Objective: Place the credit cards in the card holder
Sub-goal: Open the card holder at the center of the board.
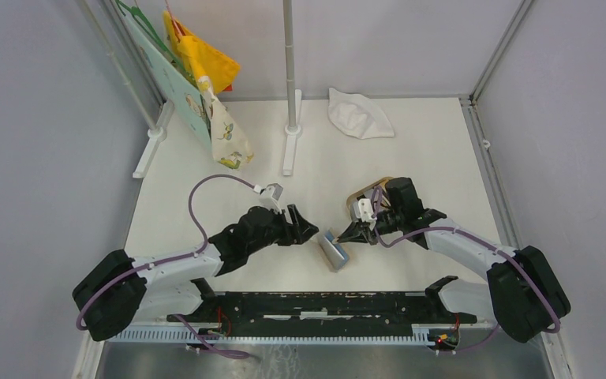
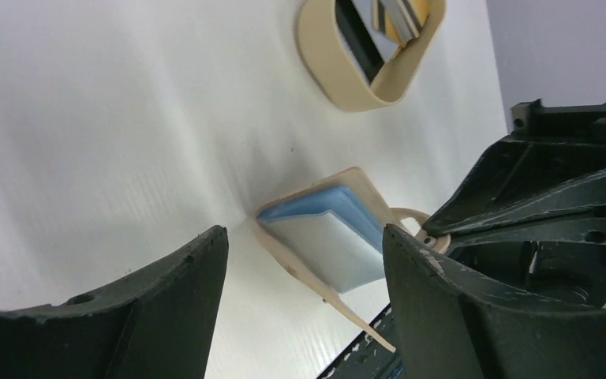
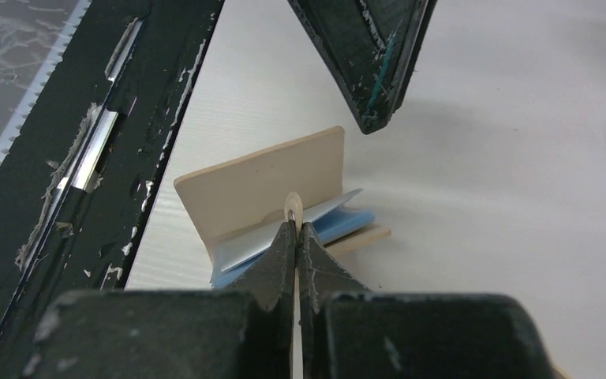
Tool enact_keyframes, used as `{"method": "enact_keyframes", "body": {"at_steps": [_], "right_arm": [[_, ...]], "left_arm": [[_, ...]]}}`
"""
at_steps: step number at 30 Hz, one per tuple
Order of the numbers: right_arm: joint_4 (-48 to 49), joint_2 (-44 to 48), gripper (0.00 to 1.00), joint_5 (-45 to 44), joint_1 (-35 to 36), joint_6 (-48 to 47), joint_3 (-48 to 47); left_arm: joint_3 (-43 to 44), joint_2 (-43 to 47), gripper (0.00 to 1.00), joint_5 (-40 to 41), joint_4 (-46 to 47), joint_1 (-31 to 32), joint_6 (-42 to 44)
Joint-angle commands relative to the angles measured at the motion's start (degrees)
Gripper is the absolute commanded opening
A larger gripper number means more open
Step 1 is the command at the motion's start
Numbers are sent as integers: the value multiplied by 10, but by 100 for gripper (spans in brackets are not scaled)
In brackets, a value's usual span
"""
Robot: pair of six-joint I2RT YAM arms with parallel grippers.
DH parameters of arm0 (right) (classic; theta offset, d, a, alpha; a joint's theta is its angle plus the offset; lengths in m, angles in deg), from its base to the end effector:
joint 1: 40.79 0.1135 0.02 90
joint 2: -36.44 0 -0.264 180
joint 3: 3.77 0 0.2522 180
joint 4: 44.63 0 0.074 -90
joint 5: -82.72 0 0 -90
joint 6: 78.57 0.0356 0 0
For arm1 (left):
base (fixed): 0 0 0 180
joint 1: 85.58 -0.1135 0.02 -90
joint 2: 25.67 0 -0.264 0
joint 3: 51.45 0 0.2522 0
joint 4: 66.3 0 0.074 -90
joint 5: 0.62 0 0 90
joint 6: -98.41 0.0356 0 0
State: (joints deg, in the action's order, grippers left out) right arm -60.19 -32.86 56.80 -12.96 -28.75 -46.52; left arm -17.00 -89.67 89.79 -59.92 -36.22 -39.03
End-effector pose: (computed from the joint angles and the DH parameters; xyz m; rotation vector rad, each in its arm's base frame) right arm 0.1785 0.1304 0.1877 -1.5518 1.3237 1.1289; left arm 0.1464 -0.1701 0.1833 0.0309 2.1435 -1.0525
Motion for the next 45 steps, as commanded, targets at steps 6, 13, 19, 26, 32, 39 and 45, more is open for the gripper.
{"method": "enact_keyframes", "body": {"at_steps": [6,13,19,26,32,39,45], "right_arm": [[33,5,0,-1,-3,15,1],[36,5,0,-31,-8,18,1],[37,7,0,-44,-10,18,2],[37,8,0,-57,-11,17,3],[34,9,0,-67,-11,11,4],[-89,19,9,-78,-19,-110,-30],[-153,41,18,-170,-29,-220,-33]], "left_arm": [[49,-26,75,98,-107,34,-52],[54,-17,62,82,-126,41,19],[60,-35,55,32,-140,41,37],[75,-70,55,12,-161,41,37],[73,-91,34,-16,-135,44,30],[98,-115,2,29,-159,42,82],[156,-167,2,129,-237,40,166]]}}
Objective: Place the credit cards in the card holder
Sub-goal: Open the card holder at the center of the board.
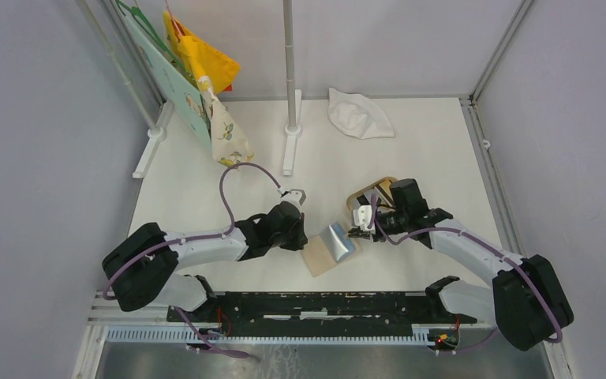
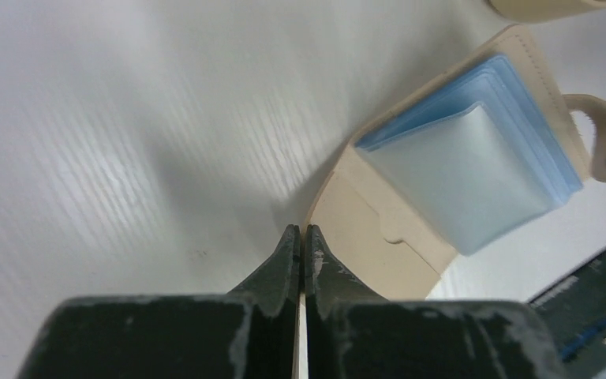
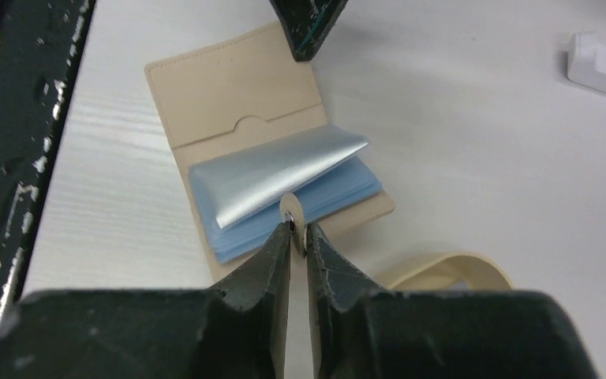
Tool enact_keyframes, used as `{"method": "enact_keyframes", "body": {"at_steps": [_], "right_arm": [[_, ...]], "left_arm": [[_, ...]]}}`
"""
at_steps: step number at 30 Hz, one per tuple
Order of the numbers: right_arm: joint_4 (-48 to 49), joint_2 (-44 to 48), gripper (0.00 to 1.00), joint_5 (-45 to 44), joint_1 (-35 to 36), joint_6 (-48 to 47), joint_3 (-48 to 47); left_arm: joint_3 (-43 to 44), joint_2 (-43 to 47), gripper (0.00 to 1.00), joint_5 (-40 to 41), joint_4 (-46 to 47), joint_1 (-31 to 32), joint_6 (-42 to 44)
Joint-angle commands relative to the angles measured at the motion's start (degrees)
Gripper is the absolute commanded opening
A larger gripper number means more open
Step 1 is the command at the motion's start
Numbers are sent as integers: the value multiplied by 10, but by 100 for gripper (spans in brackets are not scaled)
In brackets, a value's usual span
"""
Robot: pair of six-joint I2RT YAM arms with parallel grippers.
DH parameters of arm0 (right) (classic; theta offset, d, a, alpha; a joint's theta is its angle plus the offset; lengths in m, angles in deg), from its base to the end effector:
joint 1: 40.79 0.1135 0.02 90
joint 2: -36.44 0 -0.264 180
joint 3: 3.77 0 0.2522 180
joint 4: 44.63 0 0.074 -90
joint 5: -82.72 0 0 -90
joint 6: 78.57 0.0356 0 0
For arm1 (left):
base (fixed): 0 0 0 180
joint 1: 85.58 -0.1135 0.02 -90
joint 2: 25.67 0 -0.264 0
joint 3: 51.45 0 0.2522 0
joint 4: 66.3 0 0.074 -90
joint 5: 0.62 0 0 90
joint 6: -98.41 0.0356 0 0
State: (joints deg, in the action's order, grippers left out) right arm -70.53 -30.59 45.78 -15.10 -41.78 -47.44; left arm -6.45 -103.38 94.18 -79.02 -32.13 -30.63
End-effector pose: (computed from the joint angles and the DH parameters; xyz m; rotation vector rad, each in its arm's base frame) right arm 0.1776 0.1170 0.1843 -1.6503 1.3872 0.8407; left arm 0.1530 -0.2013 0.1572 0.2673 2.4522 -0.6586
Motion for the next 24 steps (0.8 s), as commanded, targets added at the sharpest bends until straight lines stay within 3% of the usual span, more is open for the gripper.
{"method": "enact_keyframes", "body": {"at_steps": [1,7,13,15,20,24], "right_arm": [[-55,18,19,-77,-10,-99,-25],[-75,-6,22,-141,-14,-120,-30],[-66,-19,30,-168,-15,-88,-42],[-61,-10,36,-136,-17,-65,-47],[-29,30,51,64,-23,-43,-11],[72,6,46,62,-24,67,21]], "left_arm": [[61,-44,2,96,-52,-2,94],[120,-115,2,144,-75,-2,157],[138,-144,2,131,-64,-3,196],[138,-143,2,118,-61,-3,206],[121,-124,2,72,-48,-2,241],[110,-112,2,57,-39,-2,248]]}}
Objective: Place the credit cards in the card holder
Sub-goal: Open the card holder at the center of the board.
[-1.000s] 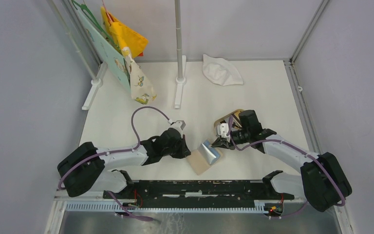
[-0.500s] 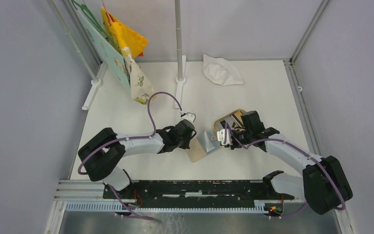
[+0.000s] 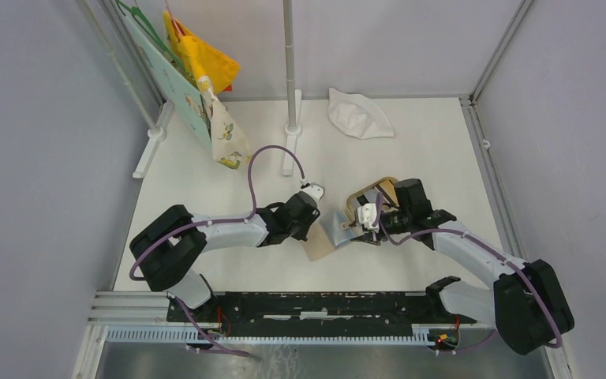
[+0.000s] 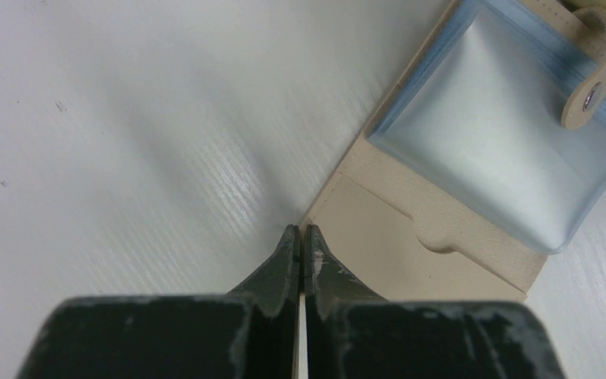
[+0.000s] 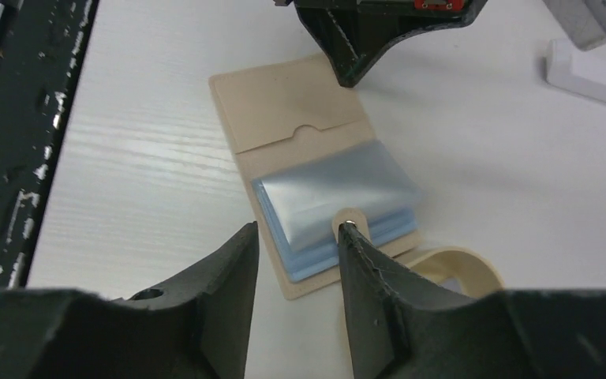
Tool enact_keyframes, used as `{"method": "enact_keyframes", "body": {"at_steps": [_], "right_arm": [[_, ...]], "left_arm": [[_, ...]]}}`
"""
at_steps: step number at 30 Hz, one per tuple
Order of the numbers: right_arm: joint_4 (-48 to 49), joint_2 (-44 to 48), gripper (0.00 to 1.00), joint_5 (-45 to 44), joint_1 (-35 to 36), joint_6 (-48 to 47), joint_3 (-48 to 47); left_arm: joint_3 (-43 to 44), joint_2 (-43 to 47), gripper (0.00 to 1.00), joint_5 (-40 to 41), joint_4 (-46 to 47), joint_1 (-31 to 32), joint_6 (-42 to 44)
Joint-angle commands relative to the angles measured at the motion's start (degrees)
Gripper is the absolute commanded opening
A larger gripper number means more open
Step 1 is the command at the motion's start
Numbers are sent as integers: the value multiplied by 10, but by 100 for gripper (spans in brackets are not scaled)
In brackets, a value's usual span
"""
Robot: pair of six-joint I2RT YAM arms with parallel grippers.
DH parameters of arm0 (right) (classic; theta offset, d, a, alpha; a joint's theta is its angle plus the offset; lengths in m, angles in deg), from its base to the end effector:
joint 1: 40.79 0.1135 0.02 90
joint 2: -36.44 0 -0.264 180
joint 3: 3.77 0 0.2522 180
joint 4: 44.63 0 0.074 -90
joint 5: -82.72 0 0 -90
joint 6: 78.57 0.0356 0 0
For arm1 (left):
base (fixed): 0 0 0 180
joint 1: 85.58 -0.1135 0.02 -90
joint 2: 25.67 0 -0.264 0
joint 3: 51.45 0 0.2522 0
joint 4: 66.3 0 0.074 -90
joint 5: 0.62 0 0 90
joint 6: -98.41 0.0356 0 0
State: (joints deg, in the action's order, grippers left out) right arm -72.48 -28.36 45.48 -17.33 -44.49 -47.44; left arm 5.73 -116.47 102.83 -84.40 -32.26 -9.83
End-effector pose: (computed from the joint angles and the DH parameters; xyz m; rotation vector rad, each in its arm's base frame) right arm 0.1773 0.1078 0.1894 -1.6451 1.3706 0.7825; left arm 0.1864 -0.2364 0.1526 0.6441 2.3714 -0.2634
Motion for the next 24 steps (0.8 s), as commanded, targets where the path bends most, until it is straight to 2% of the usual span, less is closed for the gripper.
{"method": "enact_keyframes", "body": {"at_steps": [1,5,12,17,24], "right_arm": [[95,-29,44,55,0,107,17],[97,-74,35,30,6,150,-1],[105,-105,37,-61,32,199,-15],[92,-129,42,-85,46,208,-28],[95,-133,57,-149,55,227,-36]], "left_arm": [[-13,20,2,-33,16,-1,40],[-21,18,2,-51,32,-1,35],[-37,17,2,-69,58,-1,24],[-43,17,2,-80,70,-1,19],[-47,20,2,-83,75,-1,18]]}}
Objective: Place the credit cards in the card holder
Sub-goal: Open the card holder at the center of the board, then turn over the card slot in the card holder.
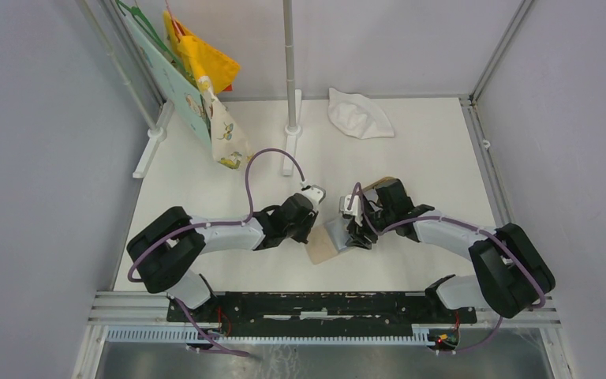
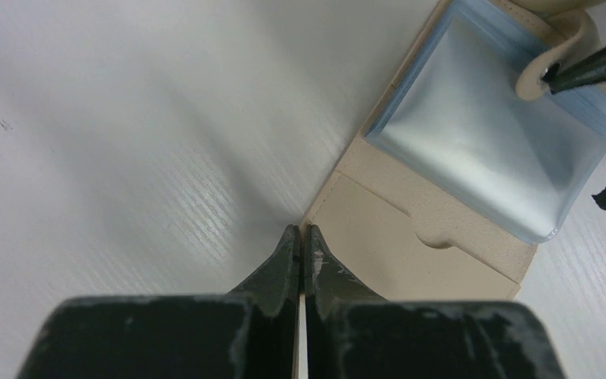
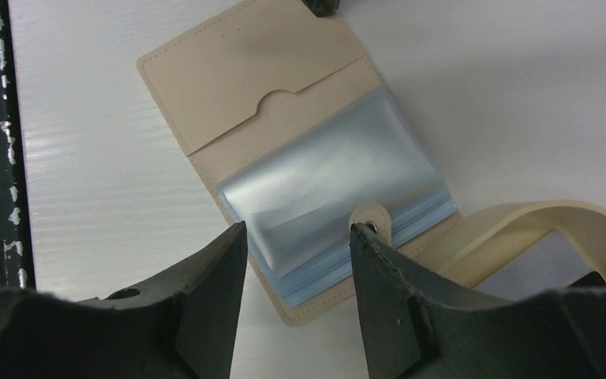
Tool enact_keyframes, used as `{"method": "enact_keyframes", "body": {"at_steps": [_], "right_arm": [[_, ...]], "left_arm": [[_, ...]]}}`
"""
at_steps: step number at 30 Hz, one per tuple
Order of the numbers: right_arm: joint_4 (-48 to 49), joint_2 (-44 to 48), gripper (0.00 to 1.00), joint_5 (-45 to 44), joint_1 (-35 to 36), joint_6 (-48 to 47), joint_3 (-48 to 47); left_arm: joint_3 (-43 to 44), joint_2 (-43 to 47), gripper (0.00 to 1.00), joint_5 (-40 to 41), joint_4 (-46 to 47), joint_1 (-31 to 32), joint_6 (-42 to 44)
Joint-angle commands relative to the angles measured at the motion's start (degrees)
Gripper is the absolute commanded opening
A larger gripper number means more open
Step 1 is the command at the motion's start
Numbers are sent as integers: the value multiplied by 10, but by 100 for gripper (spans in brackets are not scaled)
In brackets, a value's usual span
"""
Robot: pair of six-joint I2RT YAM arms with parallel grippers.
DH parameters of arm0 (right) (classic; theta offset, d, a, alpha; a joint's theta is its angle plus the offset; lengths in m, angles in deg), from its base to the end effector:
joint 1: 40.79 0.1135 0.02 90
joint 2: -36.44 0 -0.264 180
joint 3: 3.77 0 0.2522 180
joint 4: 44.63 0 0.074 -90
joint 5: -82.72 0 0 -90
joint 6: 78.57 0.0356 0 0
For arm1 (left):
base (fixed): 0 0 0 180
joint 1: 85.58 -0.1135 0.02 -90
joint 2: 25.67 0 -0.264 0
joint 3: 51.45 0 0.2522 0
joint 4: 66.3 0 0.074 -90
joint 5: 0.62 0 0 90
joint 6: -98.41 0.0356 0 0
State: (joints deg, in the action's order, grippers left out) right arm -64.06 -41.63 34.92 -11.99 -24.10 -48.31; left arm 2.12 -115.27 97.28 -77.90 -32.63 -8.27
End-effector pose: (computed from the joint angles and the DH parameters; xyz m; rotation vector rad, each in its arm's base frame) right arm 0.1954 0.1347 0.1524 -1.4953 1.8119 0.8517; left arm 0.1821 -0.2331 0.1484 0.6945 2.3293 -0.3999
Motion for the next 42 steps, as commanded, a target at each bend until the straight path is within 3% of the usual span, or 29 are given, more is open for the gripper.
{"method": "enact_keyframes", "body": {"at_steps": [1,7,14,17,21,24,26,34,42], "right_arm": [[15,1,60,-47,2,27,-25],[24,-4,68,-24,2,40,-22],[-23,35,55,84,-2,7,-46],[13,51,47,62,-5,30,-20],[-7,5,34,36,-4,35,-37],[-14,-8,32,28,1,41,-45],[-11,-7,33,15,3,45,-43],[12,-11,56,-46,4,90,-40],[9,-30,57,-3,10,105,-46]], "left_arm": [[-13,8,2,-29,12,3,3],[-16,9,2,-38,20,3,3],[-25,20,2,-35,23,3,0],[-27,23,2,-38,25,3,-2],[-26,22,2,-45,29,3,-5],[-28,22,2,-46,33,3,-8],[-30,22,2,-48,36,3,-10],[-29,17,2,-54,41,3,-13],[-30,19,2,-61,46,3,-16]]}}
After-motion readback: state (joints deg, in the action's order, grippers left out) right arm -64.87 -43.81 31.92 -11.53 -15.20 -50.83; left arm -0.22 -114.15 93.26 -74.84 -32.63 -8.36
